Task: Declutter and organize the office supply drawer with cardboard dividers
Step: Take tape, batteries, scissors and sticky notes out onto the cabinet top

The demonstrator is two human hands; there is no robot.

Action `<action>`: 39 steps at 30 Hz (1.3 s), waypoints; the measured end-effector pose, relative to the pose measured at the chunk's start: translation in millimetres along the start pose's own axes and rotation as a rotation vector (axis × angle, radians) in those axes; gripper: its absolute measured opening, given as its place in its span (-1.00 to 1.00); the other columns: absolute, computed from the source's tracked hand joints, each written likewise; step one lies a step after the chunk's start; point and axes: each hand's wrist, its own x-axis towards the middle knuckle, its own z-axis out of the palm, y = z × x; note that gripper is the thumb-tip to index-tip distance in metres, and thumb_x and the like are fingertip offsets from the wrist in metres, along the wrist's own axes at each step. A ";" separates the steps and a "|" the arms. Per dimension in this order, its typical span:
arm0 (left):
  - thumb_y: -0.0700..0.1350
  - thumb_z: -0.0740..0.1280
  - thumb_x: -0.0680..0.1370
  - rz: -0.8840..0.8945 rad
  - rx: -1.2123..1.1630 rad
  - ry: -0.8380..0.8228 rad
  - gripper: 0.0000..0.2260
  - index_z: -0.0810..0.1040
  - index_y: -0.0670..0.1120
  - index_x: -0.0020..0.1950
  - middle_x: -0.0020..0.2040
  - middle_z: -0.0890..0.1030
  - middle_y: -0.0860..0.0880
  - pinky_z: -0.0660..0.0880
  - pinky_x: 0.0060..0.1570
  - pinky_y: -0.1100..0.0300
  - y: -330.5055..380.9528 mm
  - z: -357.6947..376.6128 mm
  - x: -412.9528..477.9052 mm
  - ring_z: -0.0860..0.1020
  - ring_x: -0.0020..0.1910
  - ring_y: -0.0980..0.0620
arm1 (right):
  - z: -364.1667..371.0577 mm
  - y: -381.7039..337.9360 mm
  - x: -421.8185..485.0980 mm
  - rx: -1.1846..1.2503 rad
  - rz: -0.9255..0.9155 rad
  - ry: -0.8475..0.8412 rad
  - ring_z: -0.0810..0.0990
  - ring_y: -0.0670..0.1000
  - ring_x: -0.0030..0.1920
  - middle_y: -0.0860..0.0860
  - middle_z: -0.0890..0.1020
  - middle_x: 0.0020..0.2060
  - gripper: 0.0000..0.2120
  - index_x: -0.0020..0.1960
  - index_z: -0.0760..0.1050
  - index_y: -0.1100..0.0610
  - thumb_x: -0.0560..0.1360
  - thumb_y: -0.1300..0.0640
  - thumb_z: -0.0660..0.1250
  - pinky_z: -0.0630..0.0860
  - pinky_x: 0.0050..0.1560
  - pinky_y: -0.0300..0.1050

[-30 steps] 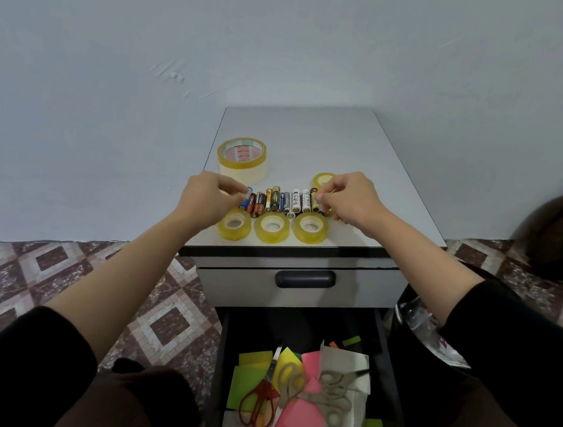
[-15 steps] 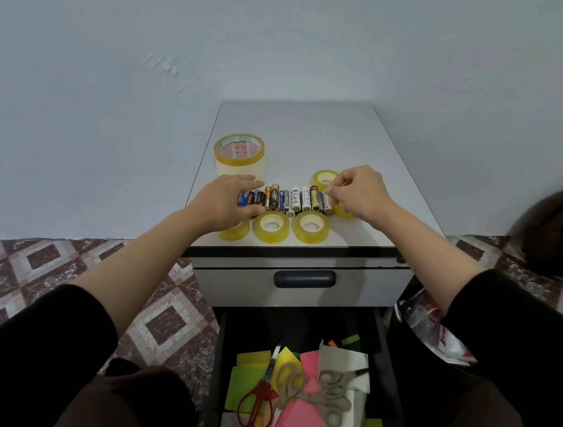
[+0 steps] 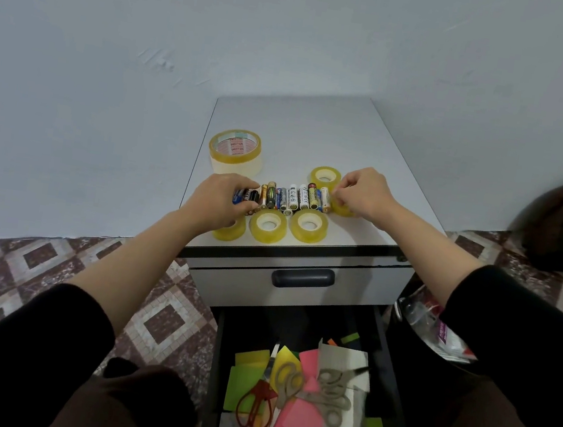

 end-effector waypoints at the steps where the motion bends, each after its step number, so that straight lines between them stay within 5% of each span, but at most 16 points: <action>1: -0.11 0.32 0.54 0.001 -0.002 0.003 -0.67 0.49 -0.12 0.30 0.25 0.53 -0.09 0.34 0.16 0.19 -0.1 0.5 0.2 0.46 0.22 -0.04 | 0.4 0.4 0.0 0.005 0.004 0.002 0.51 0.02 -0.17 0.10 0.61 -0.16 -0.75 -0.35 0.52 0.12 0.43 0.35 0.24 0.42 -0.33 -0.27; 9: -0.11 0.21 0.60 -0.085 -0.144 0.007 -0.69 0.46 -0.09 0.34 0.36 0.44 -0.06 0.29 0.28 0.16 -4.8 -0.7 1.7 0.41 0.31 -0.04 | -1.7 3.8 -1.7 0.067 0.024 0.002 0.44 -0.07 -0.37 0.11 0.60 -0.17 -0.76 -0.36 0.49 0.13 0.44 0.35 0.28 0.42 -0.36 -0.25; 14: -0.18 0.12 0.62 -0.186 -0.217 0.096 -0.70 0.48 -0.07 0.31 0.20 0.55 -0.14 0.40 -0.19 0.26 -17.7 -11.8 -0.8 0.42 -0.31 0.07 | -4.0 1.3 -5.9 0.097 0.024 -0.003 0.44 -0.10 -0.38 0.00 0.56 -0.33 -0.75 -0.35 0.51 0.14 0.45 0.37 0.26 0.40 -0.39 -0.27; 18: -0.24 0.06 0.62 -0.300 -0.236 0.128 -0.67 0.50 -0.10 0.30 0.18 0.55 -0.19 0.28 -0.43 0.33 -28.8 -12.2 -7.7 0.31 -0.46 0.11 | -5.2 0.9 -9.4 0.129 0.031 0.002 0.44 -0.09 -0.38 -0.01 0.56 -0.31 -0.73 -0.38 0.48 0.14 0.42 0.41 0.25 0.41 -0.42 -0.25; 23: -0.25 0.08 0.61 -0.361 -0.276 0.153 -0.68 0.50 -0.10 0.29 0.20 0.53 -0.20 0.34 -0.33 0.34 -30.9 -8.9 -14.5 0.41 -0.36 0.06 | -3.4 2.4 -11.6 0.113 0.017 0.039 0.47 -0.09 -0.35 0.10 0.62 -0.20 -0.72 -0.41 0.49 0.13 0.39 0.42 0.24 0.48 -0.24 -0.21; 25: -0.26 0.10 0.61 -0.373 -0.284 0.153 -0.69 0.49 -0.12 0.30 0.27 0.49 -0.17 0.41 -0.02 0.27 -28.9 -8.6 -15.1 0.54 -0.02 -0.06 | -3.1 2.4 -11.2 0.111 0.020 0.051 0.49 -0.03 -0.30 0.13 0.63 -0.17 -0.71 -0.42 0.49 0.13 0.38 0.42 0.24 0.52 -0.14 -0.12; 27: -0.25 0.13 0.61 -0.363 -0.288 0.132 -0.70 0.49 -0.13 0.30 0.28 0.51 -0.13 0.33 0.19 0.22 -27.6 -8.0 -14.9 0.46 0.24 -0.07 | -3.3 1.9 -10.7 0.115 0.023 0.051 0.52 0.00 -0.24 0.13 0.64 -0.17 -0.72 -0.41 0.49 0.14 0.38 0.43 0.23 0.54 -0.06 -0.06; 34: -0.17 0.18 0.61 -0.320 -0.239 0.079 -0.74 0.53 -0.11 0.27 0.25 0.54 -0.08 0.27 0.09 0.30 -24.7 -8.2 -15.4 0.45 0.25 -0.02 | -3.8 1.4 -10.8 0.119 0.043 0.039 0.47 -0.13 -0.33 0.02 0.58 -0.33 -0.83 -0.19 0.60 0.29 0.40 0.42 0.25 0.49 -0.09 -0.15; 39: -0.12 0.19 0.61 -0.306 -0.221 0.084 -0.74 0.53 -0.09 0.26 0.27 0.52 -0.08 0.28 0.05 0.31 -22.4 -9.1 -18.5 0.47 0.19 0.00 | -6.9 1.3 -14.7 0.139 0.047 0.027 0.49 -0.08 -0.27 -0.01 0.58 -0.32 -0.77 -0.36 0.53 0.19 0.41 0.40 0.27 0.48 -0.16 -0.18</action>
